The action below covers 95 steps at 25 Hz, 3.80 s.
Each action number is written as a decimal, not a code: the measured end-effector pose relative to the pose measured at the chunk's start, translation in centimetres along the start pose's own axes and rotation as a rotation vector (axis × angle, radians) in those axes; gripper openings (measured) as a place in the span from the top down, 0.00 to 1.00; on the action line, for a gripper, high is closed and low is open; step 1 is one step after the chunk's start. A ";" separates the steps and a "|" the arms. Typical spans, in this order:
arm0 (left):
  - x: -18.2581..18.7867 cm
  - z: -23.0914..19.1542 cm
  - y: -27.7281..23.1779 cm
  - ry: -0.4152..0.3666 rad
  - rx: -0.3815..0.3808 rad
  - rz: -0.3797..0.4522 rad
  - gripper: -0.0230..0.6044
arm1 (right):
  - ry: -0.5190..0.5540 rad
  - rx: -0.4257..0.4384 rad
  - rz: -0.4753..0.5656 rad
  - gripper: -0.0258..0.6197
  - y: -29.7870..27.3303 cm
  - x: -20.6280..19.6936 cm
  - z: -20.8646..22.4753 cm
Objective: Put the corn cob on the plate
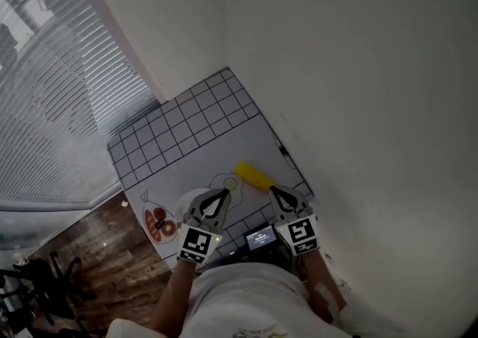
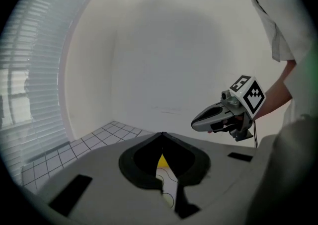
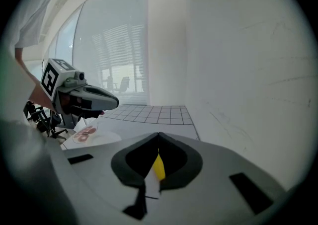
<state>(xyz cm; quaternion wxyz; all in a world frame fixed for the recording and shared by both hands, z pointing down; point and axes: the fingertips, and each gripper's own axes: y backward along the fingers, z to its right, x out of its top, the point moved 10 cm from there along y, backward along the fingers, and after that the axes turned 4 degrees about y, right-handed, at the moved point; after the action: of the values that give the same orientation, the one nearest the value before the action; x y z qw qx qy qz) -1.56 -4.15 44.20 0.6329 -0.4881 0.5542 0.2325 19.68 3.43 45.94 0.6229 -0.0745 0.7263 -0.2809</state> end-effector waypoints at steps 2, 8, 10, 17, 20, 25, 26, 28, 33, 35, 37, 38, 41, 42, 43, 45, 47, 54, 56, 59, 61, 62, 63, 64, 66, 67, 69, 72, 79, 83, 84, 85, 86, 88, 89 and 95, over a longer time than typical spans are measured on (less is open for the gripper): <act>-0.3 -0.1 -1.1 -0.011 -0.021 -0.019 0.95 | -0.001 0.000 -0.015 0.95 -0.7 -0.3 0.4; -1.5 -0.5 -2.9 -0.003 -0.053 -0.063 0.95 | -0.033 0.011 -0.046 0.95 -2.6 -0.9 1.2; -1.8 -0.8 -3.6 0.002 -0.059 -0.074 0.95 | -0.021 0.024 -0.058 0.95 -3.4 -1.0 1.4; -3.5 -1.8 -6.9 0.002 -0.082 -0.142 0.95 | -0.013 0.045 -0.116 0.95 -5.7 -2.5 2.0; -4.5 -1.8 -8.0 -0.025 -0.113 -0.184 0.95 | 0.003 0.066 -0.144 0.93 -6.6 -3.2 1.9; -5.4 -1.7 -9.4 -0.077 -0.167 -0.230 0.95 | 0.033 0.109 -0.196 0.82 -7.9 -4.2 1.7; -5.5 -1.7 -9.6 -0.075 -0.178 -0.233 0.95 | 0.040 0.117 -0.210 0.80 -8.1 -4.4 1.6; -5.8 -1.7 -9.9 -0.070 -0.201 -0.243 0.95 | 0.050 0.135 -0.233 0.75 -8.6 -4.7 1.4; -6.7 -2.0 -11.0 -0.079 -0.233 -0.286 0.95 | 0.063 0.168 -0.244 0.68 -9.6 -4.8 1.3; -6.8 -2.1 -11.3 -0.079 -0.239 -0.293 0.95 | 0.060 0.173 -0.241 0.67 -9.5 -4.8 1.5; -7.0 -2.2 -11.4 -0.075 -0.240 -0.294 0.95 | 0.054 0.188 -0.244 0.65 -9.5 -4.7 1.6; -7.0 -2.2 -11.5 -0.074 -0.240 -0.296 0.95 | 0.054 0.198 -0.248 0.62 -9.6 -4.8 1.5; -7.1 -2.3 -11.7 -0.074 -0.244 -0.299 0.95 | 0.072 0.231 -0.274 0.59 -10.1 -4.8 1.2; -7.1 -2.3 -11.8 -0.075 -0.246 -0.299 0.95 | 0.081 0.241 -0.288 0.58 -10.4 -4.8 1.1; -7.0 -2.3 -11.8 -0.074 -0.248 -0.298 0.95 | 0.092 0.248 -0.301 0.57 -10.8 -4.9 0.9; -7.0 -2.4 -11.9 -0.071 -0.249 -0.296 0.95 | 0.112 0.255 -0.320 0.57 -11.5 -4.9 0.7; -6.9 -2.4 -11.9 -0.071 -0.249 -0.295 0.95 | 0.121 0.253 -0.330 0.56 -12.2 -4.9 0.6; -6.9 -2.2 -11.8 -0.083 -0.241 -0.301 0.95 | 0.163 0.260 -0.389 0.56 -13.4 -5.6 0.2; -6.8 -2.2 -11.7 -0.103 -0.234 -0.296 0.95 | 0.164 0.251 -0.394 0.56 -13.5 -5.7 0.2; -6.8 -2.5 -11.7 -0.125 -0.213 -0.294 0.95 | 0.169 0.246 -0.388 0.56 -13.6 -5.8 0.3; -7.0 -2.7 -11.7 -0.107 -0.215 -0.308 0.95 | 0.178 0.249 -0.388 0.56 -13.6 -5.7 0.2; -7.0 -2.7 -11.6 -0.101 -0.216 -0.314 0.95 | 0.187 0.249 -0.389 0.57 -13.6 -5.7 0.1; -7.0 -2.7 -11.5 -0.099 -0.217 -0.317 0.95 | 0.199 0.247 -0.392 0.57 -13.6 -5.6 0.0; -7.0 -2.7 -11.4 -0.100 -0.216 -0.318 0.95 | 0.209 0.244 -0.393 0.57 -13.6 -5.6 -0.1; -7.0 -2.6 -11.3 -0.102 -0.211 -0.317 0.95 | 0.214 0.239 -0.394 0.57 -13.5 -5.6 -0.2; -7.0 -2.6 -11.3 -0.101 -0.209 -0.317 0.95 | 0.206 0.237 -0.394 0.57 -13.5 -5.6 -0.2; -7.0 -2.4 -11.4 -0.101 -0.210 -0.317 0.95 | 0.179 0.236 -0.395 0.57 -13.3 -5.8 -0.2; -6.8 -2.1 -11.4 -0.111 -0.212 -0.314 0.95 | 0.154 0.228 -0.391 0.57 -12.9 -5.9 -0.1; -6.0 -2.3 -10.7 -0.112 -0.181 -0.282 0.95 | 0.124 0.191 -0.357 0.57 -12.0 -4.9 0.8; -4.5 -2.6 -9.7 -0.124 -0.156 -0.245 0.95 | 0.102 0.173 -0.316 0.57 -11.3 -3.5 1.2; -4.1 -2.7 -9.3 -0.132 -0.146 -0.235 0.95 | 0.098 0.167 -0.301 0.57 -11.2 -3.0 1.3; -3.8 -2.9 -8.9 -0.141 -0.133 -0.227 0.95 | 0.092 0.161 -0.287 0.57 -11.0 -2.6 1.3; -3.5 -3.1 -8.5 -0.147 -0.119 -0.220 0.95 | 0.083 0.157 -0.275 0.57 -10.7 -2.2 1.2; -3.0 -3.4 -7.5 -0.144 -0.100 -0.206 0.95 | 0.064 0.149 -0.256 0.57 -10.1 -1.5 1.1; -2.7 -3.5 -7.1 -0.142 -0.094 -0.198 0.95 | 0.062 0.145 -0.247 0.57 -9.8 -1.1 1.0; -1.3 -3.5 -5.7 -0.135 -0.050 -0.151 0.95 | 0.095 0.134 -0.211 0.57 -8.8 0.5 1.0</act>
<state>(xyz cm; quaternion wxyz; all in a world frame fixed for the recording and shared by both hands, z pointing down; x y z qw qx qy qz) 1.20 -9.29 47.82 0.6722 -0.5274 0.4658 0.2305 18.38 -4.45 49.91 0.5584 -0.0953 0.7227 -0.3959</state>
